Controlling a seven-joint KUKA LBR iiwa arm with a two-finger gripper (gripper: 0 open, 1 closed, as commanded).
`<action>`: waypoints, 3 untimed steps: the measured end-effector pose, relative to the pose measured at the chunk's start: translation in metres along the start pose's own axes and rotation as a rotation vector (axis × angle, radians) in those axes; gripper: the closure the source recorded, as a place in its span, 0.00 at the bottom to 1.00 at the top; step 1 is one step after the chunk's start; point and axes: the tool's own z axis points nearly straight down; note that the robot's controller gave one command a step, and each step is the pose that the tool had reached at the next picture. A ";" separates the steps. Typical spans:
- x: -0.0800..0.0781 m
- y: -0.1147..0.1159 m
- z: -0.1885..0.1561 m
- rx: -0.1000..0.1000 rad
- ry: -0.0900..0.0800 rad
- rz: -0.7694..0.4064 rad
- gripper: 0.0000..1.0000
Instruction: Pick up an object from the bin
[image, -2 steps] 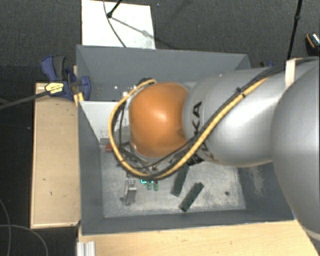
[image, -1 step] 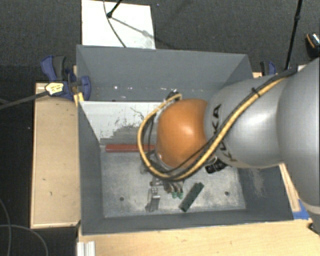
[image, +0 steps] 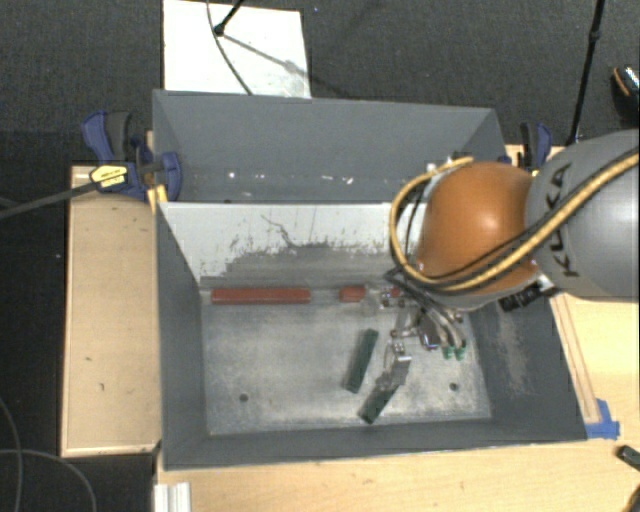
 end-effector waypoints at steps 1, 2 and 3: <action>-0.050 -0.008 0.101 -0.005 0.003 -0.383 0.00; -0.051 -0.008 0.100 -0.005 0.002 -0.376 1.00; -0.073 -0.020 -0.080 -0.001 -0.007 -0.542 1.00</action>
Offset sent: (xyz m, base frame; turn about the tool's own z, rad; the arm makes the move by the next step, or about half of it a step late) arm 0.0513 -0.0054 -0.1002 -0.3851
